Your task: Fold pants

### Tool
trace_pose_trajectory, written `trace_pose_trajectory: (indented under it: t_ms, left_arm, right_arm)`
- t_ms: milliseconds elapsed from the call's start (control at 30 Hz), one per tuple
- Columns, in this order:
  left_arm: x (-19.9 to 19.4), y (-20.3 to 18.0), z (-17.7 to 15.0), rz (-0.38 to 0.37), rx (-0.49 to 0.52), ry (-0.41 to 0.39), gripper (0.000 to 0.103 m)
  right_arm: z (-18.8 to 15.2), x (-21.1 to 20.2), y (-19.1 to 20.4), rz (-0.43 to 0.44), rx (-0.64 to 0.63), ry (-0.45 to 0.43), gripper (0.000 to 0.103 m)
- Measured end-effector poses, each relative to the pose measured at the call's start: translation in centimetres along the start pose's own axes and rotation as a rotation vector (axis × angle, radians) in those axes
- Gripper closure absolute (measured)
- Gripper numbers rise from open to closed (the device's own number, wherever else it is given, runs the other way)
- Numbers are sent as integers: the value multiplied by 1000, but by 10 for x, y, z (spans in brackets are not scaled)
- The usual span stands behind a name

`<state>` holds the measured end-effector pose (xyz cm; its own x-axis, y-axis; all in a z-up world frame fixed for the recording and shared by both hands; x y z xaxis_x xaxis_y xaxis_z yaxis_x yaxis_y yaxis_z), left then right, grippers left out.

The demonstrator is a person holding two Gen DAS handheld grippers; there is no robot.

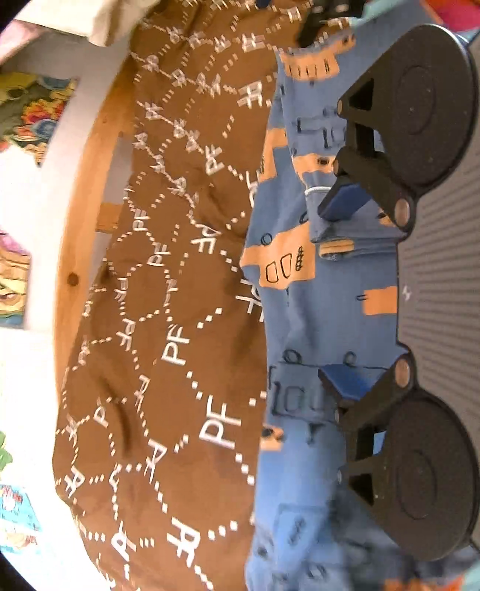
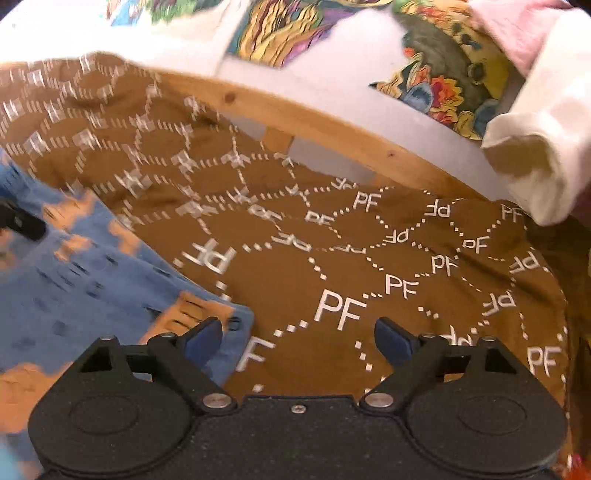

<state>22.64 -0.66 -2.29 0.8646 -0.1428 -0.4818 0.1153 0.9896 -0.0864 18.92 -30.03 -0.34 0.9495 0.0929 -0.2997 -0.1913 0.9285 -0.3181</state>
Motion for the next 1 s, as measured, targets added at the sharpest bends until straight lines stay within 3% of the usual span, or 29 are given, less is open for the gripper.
trace_pose_trajectory:
  t_ms: [133, 267, 367, 533, 700, 867, 1000]
  left_arm:
    - [-30, -4, -18, -82, -1, -17, 6]
    - [-33, -14, -54, 23, 145, 47, 6]
    - [-46, -5, -56, 25, 91, 28, 4]
    - [-82, 28, -50, 22, -58, -9, 3]
    - [-124, 66, -43, 167, -116, -153, 3]
    - [-129, 112, -36, 246, -246, -200, 4]
    - [-119, 139, -23, 188, -300, -228, 15]
  right_arm:
    - [11, -43, 27, 146, -33, 20, 5]
    - [-15, -61, 52, 162, -173, 87, 5]
    - [-19, -58, 42, 154, -69, 104, 5]
    - [-5, -71, 41, 148, -47, -34, 1]
    - [-5, -72, 56, 251, -36, -42, 1]
    - [2, -71, 73, 315, -73, -55, 1]
    - [13, -62, 86, 368, -86, -64, 1]
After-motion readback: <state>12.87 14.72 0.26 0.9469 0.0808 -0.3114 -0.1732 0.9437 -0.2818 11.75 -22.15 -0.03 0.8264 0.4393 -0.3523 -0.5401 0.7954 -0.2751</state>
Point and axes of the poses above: each gripper's, at about its wrist camera, not at the fingertips, and x roughly the way its jaws point, y to its left, z to its top, the point moved 2 cm from there along x, roughly the way its jaws point, and after that the axes turned 11 degrees about -y, right-handed, at the moved point
